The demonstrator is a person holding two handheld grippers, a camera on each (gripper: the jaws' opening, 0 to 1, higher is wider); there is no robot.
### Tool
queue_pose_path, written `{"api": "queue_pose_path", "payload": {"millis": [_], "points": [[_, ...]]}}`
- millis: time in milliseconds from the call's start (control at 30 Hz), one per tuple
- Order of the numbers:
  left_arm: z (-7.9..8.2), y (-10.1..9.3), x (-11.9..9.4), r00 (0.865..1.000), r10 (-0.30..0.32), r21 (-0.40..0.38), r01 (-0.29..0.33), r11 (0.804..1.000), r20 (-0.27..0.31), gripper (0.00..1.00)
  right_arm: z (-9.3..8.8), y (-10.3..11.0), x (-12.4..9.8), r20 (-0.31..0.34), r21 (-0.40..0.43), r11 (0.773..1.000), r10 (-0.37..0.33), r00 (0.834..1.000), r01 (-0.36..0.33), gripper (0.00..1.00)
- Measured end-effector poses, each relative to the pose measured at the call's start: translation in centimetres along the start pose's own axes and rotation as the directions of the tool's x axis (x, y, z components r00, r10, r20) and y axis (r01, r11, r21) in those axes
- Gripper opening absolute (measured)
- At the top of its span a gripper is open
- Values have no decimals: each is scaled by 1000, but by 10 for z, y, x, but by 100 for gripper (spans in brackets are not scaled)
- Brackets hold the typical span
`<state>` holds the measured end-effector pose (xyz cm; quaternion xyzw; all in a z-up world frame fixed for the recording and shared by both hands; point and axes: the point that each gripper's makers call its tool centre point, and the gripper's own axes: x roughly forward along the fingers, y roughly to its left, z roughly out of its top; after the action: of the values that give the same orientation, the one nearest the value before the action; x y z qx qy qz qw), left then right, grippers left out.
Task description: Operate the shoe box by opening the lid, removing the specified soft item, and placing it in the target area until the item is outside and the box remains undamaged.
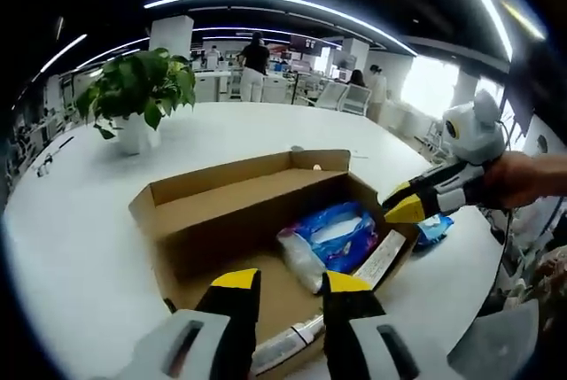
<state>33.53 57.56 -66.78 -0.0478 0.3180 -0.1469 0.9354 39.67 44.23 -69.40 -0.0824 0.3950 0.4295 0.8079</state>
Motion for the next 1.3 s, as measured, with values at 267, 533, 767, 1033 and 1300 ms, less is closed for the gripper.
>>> {"api": "queue_pose_path", "payload": {"millis": [267,533,767,1033,1300], "points": [[-4,3,-2,1000,4,-5,-4,1000,-6,28,2,4,16,-88,-201,979,5,996,-23,26],[-12,4,-4,1000,5,-19,-6,1000,-15,28,5,11,35,-165,-394,916,8,986,-73,42],[-14,13,-7,1000,16,-25,-17,1000,-16,28,-2,10,50,-249,-490,862,5,968,-131,50],[-15,13,-5,1000,9,-7,-10,1000,-24,28,-5,7,61,-321,-566,805,-17,947,-177,52],[-14,12,0,1000,1,-7,-1,1000,-29,28,-12,11,74,-371,-597,768,-6,929,-233,50]]}}
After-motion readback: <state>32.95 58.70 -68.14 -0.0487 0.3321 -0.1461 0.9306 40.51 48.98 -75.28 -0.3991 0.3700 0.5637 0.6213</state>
